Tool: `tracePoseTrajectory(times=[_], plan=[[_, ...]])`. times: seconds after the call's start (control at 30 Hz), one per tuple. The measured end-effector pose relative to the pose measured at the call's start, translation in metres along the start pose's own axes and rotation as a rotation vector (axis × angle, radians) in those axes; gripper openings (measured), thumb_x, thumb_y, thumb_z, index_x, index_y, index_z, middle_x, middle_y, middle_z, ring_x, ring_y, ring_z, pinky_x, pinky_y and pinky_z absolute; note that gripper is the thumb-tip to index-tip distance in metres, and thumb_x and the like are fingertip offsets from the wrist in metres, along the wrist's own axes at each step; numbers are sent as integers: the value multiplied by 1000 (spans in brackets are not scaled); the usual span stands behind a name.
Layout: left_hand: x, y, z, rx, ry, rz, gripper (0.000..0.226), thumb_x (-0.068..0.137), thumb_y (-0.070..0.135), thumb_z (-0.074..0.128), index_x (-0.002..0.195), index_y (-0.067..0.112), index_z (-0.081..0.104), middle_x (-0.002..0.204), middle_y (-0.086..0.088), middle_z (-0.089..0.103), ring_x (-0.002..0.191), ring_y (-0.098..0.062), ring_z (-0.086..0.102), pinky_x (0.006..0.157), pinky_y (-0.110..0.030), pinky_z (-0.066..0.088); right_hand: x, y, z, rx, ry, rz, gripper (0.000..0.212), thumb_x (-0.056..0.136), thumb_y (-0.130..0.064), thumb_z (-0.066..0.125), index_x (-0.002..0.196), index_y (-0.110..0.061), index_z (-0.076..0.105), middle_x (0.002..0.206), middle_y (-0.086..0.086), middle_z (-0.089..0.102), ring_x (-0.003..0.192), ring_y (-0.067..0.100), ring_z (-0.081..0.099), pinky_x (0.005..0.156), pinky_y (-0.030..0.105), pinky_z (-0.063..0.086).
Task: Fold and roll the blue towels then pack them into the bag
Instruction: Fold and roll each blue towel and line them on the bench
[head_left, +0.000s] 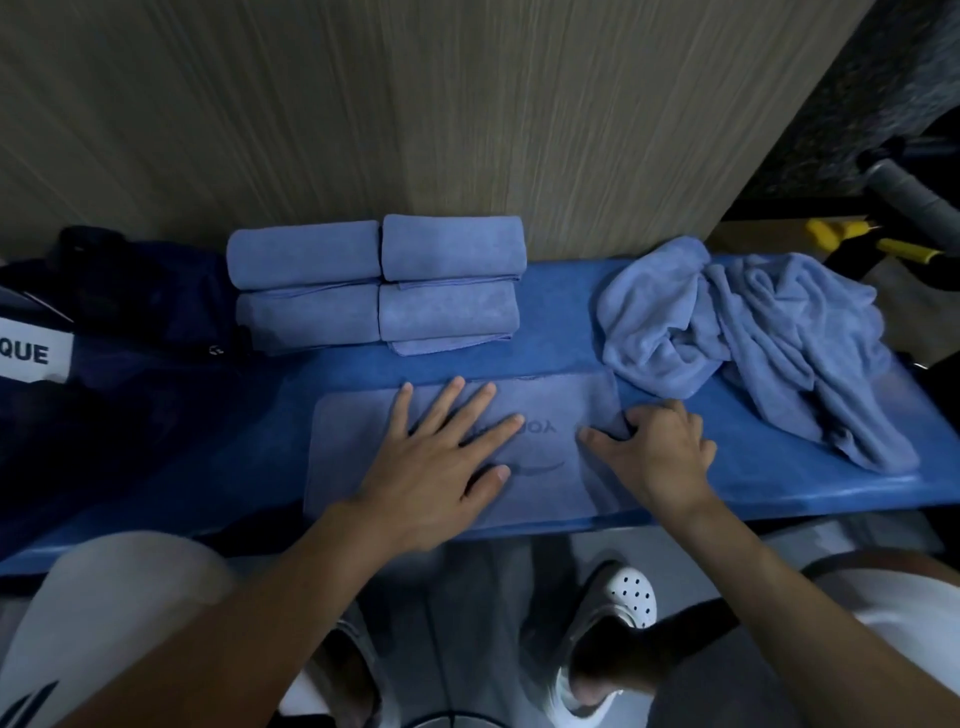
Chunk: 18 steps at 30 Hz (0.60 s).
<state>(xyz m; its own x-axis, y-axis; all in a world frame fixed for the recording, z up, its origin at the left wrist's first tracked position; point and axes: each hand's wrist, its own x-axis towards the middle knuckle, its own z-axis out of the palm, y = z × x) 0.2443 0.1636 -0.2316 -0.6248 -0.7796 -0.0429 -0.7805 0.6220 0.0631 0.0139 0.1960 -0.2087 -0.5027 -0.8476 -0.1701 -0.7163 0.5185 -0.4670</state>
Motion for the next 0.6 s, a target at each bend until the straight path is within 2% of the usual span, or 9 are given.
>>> tracePoseTrajectory(times=[0.1, 0.17, 0.23, 0.3, 0.37, 0.43, 0.5, 0.57, 0.6], plan=[[0, 0, -1, -10, -1, 10, 60, 95, 63, 7, 152, 46, 13, 164, 9, 5, 152, -22, -2, 115, -64, 4, -4, -3, -4, 156, -1, -102, 46, 78, -39, 73, 55, -18, 38, 55, -6, 45, 63, 19, 48, 67, 32, 33], [0, 0, -1, -22, 26, 12, 59, 96, 61, 8, 152, 45, 16, 164, 8, 8, 152, -22, 1, 115, -65, 5, -6, -4, -6, 257, 10, -154, 47, 78, -31, 74, 56, -18, 35, 49, -9, 38, 50, 11, 40, 53, 26, 30], [3, 2, -3, -46, 73, 21, 56, 98, 56, 16, 150, 40, 28, 163, 5, 18, 151, -25, 11, 115, -64, 12, -10, -5, -8, 269, 28, -202, 45, 79, -27, 73, 56, -17, 35, 49, -7, 38, 48, 9, 37, 46, 22, 27], [9, 8, -4, -139, 228, 55, 47, 97, 45, 34, 136, 27, 52, 145, 1, 47, 136, -28, 41, 108, -53, 32, -13, -6, -8, 259, 33, -248, 38, 80, -25, 72, 60, -12, 42, 52, -2, 45, 51, 13, 43, 47, 22, 32], [18, 18, -9, -364, 433, 2, 30, 95, 32, 48, 116, 18, 65, 109, 2, 61, 102, -20, 58, 88, -37, 46, -16, -8, -9, 255, 47, -283, 28, 80, -24, 72, 67, -8, 53, 59, 3, 55, 58, 19, 53, 55, 30, 39], [29, 28, -18, -766, 404, -160, 18, 95, 28, 57, 108, 21, 67, 89, 7, 64, 79, -8, 58, 75, -30, 49, -20, -13, -11, 269, 49, -322, 17, 80, -22, 72, 76, -8, 63, 68, 3, 63, 66, 21, 58, 62, 31, 44], [42, 36, -23, -1106, 292, -265, 13, 91, 36, 62, 102, 31, 63, 78, 6, 65, 64, -6, 57, 68, -32, 50, -26, -17, -12, 280, 28, -365, 16, 80, -21, 73, 85, -7, 67, 76, 4, 65, 72, 21, 60, 69, 33, 47], [55, 40, -26, -1268, 268, -344, 17, 85, 41, 67, 98, 33, 60, 76, -2, 67, 57, -9, 59, 59, -33, 49, -33, -20, -9, 293, -10, -419, 18, 82, -23, 72, 87, -8, 67, 79, 4, 63, 72, 19, 58, 70, 32, 47], [59, 40, -27, -1290, 276, -373, 20, 84, 36, 72, 99, 30, 60, 74, -5, 67, 56, -9, 58, 57, -31, 49, -36, -22, -8, 313, -33, -442, 17, 83, -25, 71, 88, -9, 68, 80, 3, 63, 73, 17, 57, 70, 30, 46]])
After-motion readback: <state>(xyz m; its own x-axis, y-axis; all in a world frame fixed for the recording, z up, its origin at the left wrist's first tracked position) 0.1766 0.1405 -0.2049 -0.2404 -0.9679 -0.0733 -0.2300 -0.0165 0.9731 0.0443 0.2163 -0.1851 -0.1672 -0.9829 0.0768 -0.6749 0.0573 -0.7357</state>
